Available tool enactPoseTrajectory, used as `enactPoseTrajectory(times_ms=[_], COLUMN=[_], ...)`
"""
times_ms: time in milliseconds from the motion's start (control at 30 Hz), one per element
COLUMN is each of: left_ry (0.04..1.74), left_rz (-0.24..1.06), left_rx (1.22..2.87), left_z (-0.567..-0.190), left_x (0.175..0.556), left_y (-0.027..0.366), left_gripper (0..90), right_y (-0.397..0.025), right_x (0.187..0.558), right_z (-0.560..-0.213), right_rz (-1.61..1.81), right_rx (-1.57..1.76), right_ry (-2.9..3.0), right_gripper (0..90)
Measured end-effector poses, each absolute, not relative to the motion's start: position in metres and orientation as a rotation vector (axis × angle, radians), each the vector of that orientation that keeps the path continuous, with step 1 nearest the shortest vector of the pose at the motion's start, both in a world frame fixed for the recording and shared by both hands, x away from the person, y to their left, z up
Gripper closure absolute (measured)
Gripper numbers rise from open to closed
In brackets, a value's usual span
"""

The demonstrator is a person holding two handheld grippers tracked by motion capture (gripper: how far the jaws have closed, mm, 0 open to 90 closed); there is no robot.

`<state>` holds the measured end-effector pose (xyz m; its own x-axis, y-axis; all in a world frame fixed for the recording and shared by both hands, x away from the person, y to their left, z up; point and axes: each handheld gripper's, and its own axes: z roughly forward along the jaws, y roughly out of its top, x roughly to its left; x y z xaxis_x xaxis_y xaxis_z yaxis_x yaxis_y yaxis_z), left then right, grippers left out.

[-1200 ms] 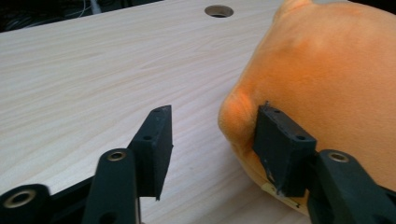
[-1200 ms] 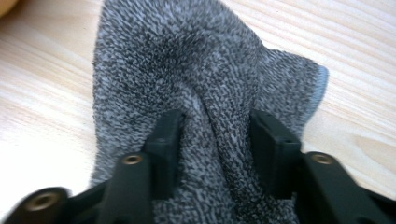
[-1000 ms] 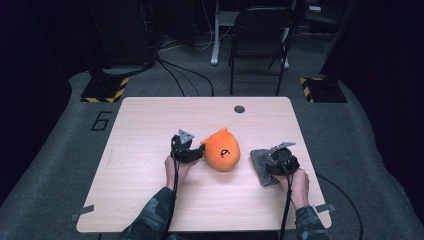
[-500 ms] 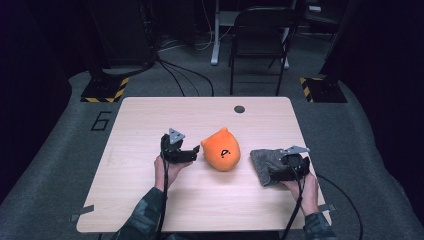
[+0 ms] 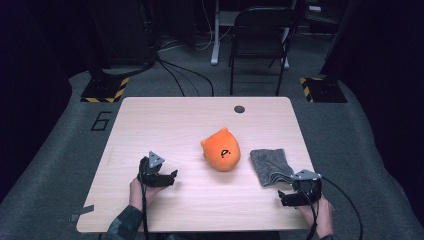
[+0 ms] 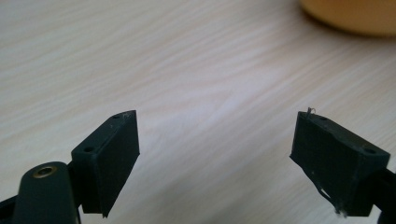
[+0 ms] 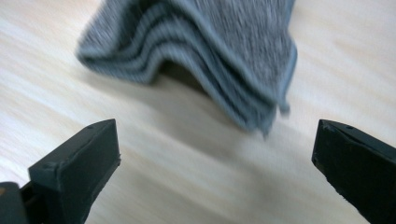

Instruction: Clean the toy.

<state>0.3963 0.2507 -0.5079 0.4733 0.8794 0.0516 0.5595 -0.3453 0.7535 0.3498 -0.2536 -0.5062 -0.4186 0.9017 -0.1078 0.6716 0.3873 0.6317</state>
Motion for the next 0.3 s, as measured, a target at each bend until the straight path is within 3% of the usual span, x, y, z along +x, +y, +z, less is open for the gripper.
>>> enactPoseTrajectory(times_ms=[300], left_ry=[1.177], left_rz=[0.584], left_rx=[2.089], left_z=[-0.52], left_x=[0.401], left_y=[0.253], left_gripper=[14.6], right_y=[-0.274], right_x=[0.346], right_z=[-0.523], right_rz=[0.82], right_rx=[1.401], right_ry=[2.198], right_gripper=[0.0])
